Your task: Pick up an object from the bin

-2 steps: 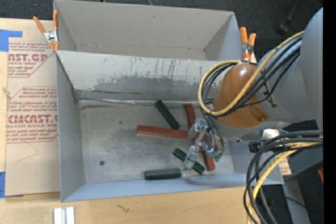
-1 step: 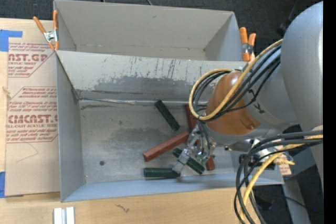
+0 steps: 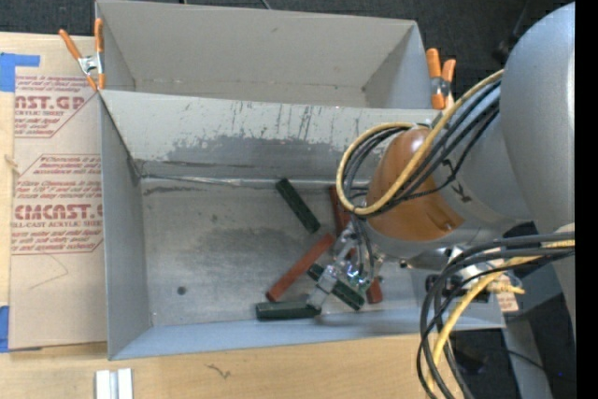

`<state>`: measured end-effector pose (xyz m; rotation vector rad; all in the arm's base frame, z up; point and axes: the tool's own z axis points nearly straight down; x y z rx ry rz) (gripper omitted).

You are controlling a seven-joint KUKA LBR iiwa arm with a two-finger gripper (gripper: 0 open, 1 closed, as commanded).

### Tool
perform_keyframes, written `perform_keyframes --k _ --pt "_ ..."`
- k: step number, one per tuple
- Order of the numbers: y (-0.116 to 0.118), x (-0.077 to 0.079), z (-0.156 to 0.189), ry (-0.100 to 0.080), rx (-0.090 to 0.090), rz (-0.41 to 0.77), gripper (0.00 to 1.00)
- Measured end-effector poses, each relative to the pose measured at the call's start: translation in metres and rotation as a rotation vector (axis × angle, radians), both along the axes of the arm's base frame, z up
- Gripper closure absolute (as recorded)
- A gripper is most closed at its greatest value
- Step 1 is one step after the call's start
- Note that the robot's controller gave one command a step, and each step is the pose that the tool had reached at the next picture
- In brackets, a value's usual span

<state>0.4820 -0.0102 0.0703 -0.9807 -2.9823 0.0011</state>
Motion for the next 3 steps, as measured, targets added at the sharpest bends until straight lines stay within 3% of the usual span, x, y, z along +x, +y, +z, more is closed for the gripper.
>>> perform_keyframes --k 1,2,3 --pt "0.0 0.0 0.0 -0.002 0.0 -0.001 1.0" --pt "0.001 0.002 0.08 -0.009 0.0 0.001 1.0" --pt "0.001 0.002 0.088 -0.003 0.001 0.002 1.0"
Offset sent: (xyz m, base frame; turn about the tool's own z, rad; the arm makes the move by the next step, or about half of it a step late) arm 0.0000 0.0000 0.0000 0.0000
